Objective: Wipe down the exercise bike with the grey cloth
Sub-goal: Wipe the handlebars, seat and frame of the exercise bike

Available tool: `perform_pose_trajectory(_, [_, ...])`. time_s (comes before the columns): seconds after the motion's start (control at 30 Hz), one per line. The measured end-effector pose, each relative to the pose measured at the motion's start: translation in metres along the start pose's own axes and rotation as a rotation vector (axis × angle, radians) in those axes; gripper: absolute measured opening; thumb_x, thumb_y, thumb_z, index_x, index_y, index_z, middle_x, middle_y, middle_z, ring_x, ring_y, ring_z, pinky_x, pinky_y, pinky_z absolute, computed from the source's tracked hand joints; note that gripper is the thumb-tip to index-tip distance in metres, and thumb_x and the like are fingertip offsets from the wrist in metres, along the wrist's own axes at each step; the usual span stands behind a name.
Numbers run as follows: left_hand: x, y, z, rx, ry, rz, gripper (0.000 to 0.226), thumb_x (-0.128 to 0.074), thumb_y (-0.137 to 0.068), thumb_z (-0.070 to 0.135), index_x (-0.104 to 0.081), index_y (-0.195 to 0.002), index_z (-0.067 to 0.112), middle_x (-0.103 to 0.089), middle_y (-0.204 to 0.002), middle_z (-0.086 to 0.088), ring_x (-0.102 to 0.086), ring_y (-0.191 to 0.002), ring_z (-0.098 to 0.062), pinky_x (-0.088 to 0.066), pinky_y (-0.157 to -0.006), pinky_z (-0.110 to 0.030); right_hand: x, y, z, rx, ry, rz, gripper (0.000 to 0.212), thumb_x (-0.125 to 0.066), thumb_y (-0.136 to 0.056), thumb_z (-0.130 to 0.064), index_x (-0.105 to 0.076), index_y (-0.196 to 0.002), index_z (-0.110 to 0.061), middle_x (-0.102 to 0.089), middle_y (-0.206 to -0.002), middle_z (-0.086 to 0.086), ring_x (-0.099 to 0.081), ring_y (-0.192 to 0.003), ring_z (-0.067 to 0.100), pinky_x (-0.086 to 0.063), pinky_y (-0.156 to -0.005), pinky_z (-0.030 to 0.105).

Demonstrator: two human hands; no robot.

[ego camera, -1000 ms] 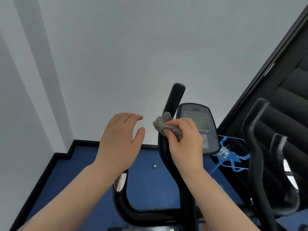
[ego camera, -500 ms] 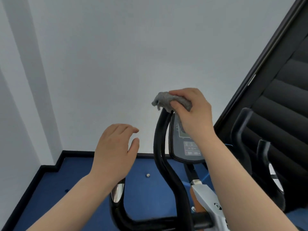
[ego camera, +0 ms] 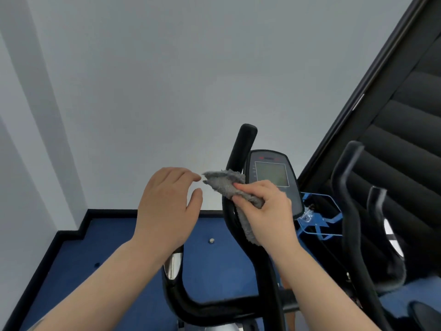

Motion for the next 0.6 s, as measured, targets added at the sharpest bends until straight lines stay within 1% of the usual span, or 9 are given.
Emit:
perform_pose_trajectory(0.17, [0.003, 0.001, -0.004, -0.012, 0.023, -0.015, 0.022, -0.051, -0.091, 0.018, -0.064, -0.108, 0.017, -0.063, -0.113, 0.005, -0.05, -0.112, -0.017, -0.029, -0.099, -0.024, 0.043, 0.005, -0.002, -0.06, 0.218, -0.54, 0.02, -0.08, -0.072, -0.023, -0.076, -0.085, -0.038, -0.069, -0.082, -0.016, -0.063, -0.081, -0.002, -0.048, -0.08, 0.02])
perform_pose_trajectory(0.2, [0.003, 0.001, -0.004, -0.014, 0.027, -0.017, 0.022, -0.051, -0.09, 0.018, -0.064, -0.109, 0.017, -0.063, -0.114, 0.006, -0.05, -0.113, -0.017, -0.029, -0.099, -0.024, 0.05, 0.002, -0.004, -0.065, 0.243, -0.579, 0.019, -0.08, -0.071, -0.025, -0.076, -0.084, -0.039, -0.069, -0.082, -0.019, -0.064, -0.08, -0.003, -0.049, -0.078, 0.019])
perform_pose_trajectory(0.23, [0.003, 0.001, -0.004, -0.018, 0.027, -0.021, 0.023, -0.051, -0.09, 0.018, -0.064, -0.109, 0.017, -0.063, -0.114, 0.006, -0.05, -0.113, -0.016, -0.029, -0.099, -0.024, 0.054, -0.004, -0.007, -0.055, 0.218, -0.543, 0.018, -0.079, -0.072, -0.026, -0.075, -0.084, -0.038, -0.069, -0.082, -0.019, -0.064, -0.079, -0.003, -0.049, -0.076, 0.019])
perform_pose_trajectory(0.3, [0.003, 0.002, -0.004, -0.016, 0.024, -0.024, 0.023, -0.051, -0.09, 0.018, -0.064, -0.109, 0.017, -0.063, -0.114, 0.005, -0.05, -0.113, -0.017, -0.03, -0.1, -0.024, 0.047, -0.016, -0.015, -0.062, 0.059, -0.33, 0.018, -0.076, -0.075, -0.023, -0.075, -0.087, -0.035, -0.07, -0.082, -0.015, -0.065, -0.077, -0.002, -0.051, -0.072, 0.02])
perform_pose_trajectory(0.37, [0.004, 0.002, -0.004, -0.012, 0.02, -0.024, 0.023, -0.051, -0.09, 0.018, -0.064, -0.109, 0.017, -0.063, -0.114, 0.005, -0.05, -0.113, -0.017, -0.031, -0.1, -0.026, 0.023, -0.014, -0.021, -0.031, 0.025, -0.177, 0.02, -0.075, -0.077, -0.018, -0.075, -0.093, -0.03, -0.066, -0.09, -0.013, -0.061, -0.083, -0.001, -0.049, -0.078, 0.018])
perform_pose_trajectory(0.4, [0.004, 0.002, -0.004, -0.015, 0.02, -0.025, 0.023, -0.051, -0.09, 0.018, -0.064, -0.108, 0.017, -0.063, -0.114, 0.005, -0.05, -0.113, -0.018, -0.032, -0.1, -0.027, 0.011, -0.007, -0.021, 0.011, 0.074, -0.154, 0.021, -0.074, -0.078, -0.016, -0.075, -0.097, -0.026, -0.062, -0.095, -0.01, -0.058, -0.087, -0.001, -0.045, -0.082, 0.013])
perform_pose_trajectory(0.47, [0.005, 0.002, -0.004, -0.022, 0.024, -0.026, 0.022, -0.052, -0.089, 0.017, -0.065, -0.108, 0.017, -0.064, -0.114, 0.005, -0.051, -0.113, -0.017, -0.032, -0.1, -0.028, 0.001, 0.011, -0.017, 0.098, 0.186, -0.185, 0.022, -0.073, -0.08, -0.015, -0.074, -0.099, -0.026, -0.057, -0.097, -0.009, -0.053, -0.089, -0.001, -0.038, -0.081, 0.003])
perform_pose_trajectory(0.53, [0.006, 0.001, -0.005, -0.025, 0.034, -0.028, 0.023, -0.051, -0.09, 0.017, -0.064, -0.109, 0.018, -0.063, -0.115, 0.006, -0.05, -0.114, -0.016, -0.031, -0.101, -0.027, 0.012, 0.021, -0.012, 0.114, 0.231, -0.279, 0.023, -0.074, -0.079, -0.016, -0.075, -0.097, -0.031, -0.057, -0.094, -0.014, -0.053, -0.089, -0.001, -0.038, -0.078, 0.003])
perform_pose_trajectory(0.6, [0.006, 0.001, -0.006, -0.021, 0.048, -0.025, 0.024, -0.05, -0.09, 0.017, -0.064, -0.11, 0.019, -0.062, -0.116, 0.007, -0.049, -0.115, -0.015, -0.029, -0.102, -0.025, 0.025, 0.021, -0.011, 0.041, 0.26, -0.435, 0.023, -0.076, -0.077, -0.019, -0.075, -0.092, -0.037, -0.058, -0.092, -0.017, -0.054, -0.09, -0.003, -0.041, -0.08, 0.007])
Point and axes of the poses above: each hand's wrist, its own y-axis away from the middle knuckle, its own x-axis out of the back of the hand, z = x × y, the point moved 3 cm from there along -y, towards the middle knuckle
